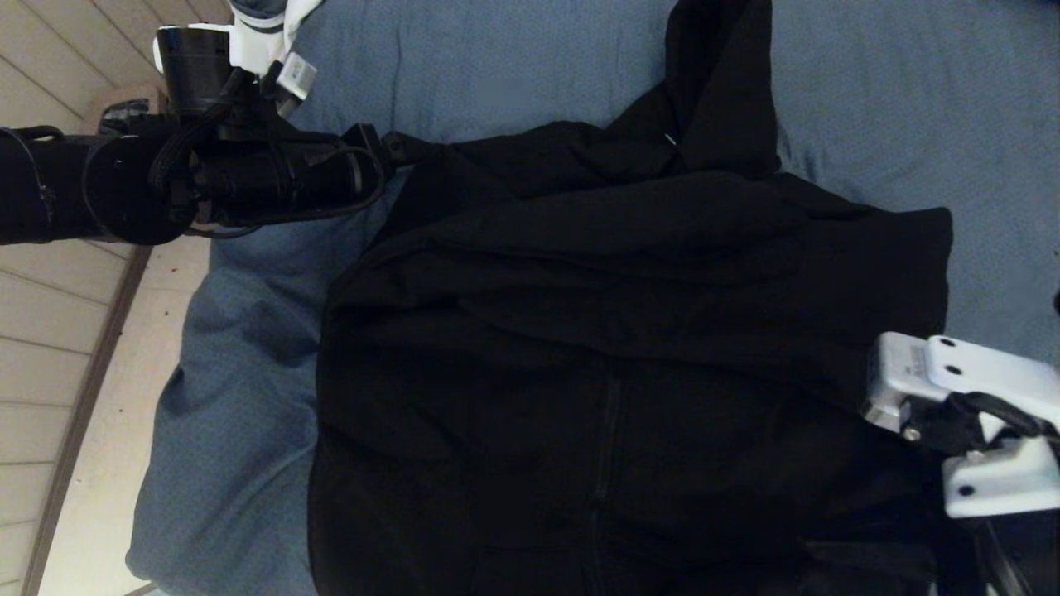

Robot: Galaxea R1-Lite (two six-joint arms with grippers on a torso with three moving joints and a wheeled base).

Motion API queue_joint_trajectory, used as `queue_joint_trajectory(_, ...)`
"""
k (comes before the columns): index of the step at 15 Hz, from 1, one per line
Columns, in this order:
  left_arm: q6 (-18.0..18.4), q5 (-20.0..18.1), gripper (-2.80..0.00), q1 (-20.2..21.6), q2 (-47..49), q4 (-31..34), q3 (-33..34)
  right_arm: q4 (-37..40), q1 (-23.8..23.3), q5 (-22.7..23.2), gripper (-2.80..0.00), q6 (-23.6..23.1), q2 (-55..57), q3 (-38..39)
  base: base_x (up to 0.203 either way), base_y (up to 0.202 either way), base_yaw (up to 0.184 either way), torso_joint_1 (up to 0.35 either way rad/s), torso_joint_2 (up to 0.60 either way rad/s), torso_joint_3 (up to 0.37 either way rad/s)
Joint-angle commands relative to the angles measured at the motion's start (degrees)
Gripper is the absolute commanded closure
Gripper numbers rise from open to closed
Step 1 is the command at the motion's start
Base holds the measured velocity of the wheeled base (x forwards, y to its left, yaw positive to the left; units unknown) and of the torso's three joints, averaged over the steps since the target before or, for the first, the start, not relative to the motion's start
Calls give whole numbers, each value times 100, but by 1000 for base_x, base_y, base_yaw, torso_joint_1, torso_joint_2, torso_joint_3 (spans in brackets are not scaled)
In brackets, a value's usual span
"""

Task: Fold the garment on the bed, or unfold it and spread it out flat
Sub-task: Unfold the black sweatshirt

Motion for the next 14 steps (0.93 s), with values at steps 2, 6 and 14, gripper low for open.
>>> queue_joint_trajectory(2, -20, -10, -280, 0, 24, -5, 2, -525, -14, -2, 0, -9, 945, 168, 0, 0, 0, 0, 0, 0)
queue_joint_trajectory(6, -20, -10, -280, 0, 8, 2, -27, -1604, 52, 13, 0, -30, 1996, 540, 0, 0, 0, 0, 0, 0)
queue_joint_trajectory(14, -14, -2, -280, 37, 214, 22, -214, -1525, 233, 33, 0, 2, 779, 2066, 0, 0, 0, 0, 0, 0)
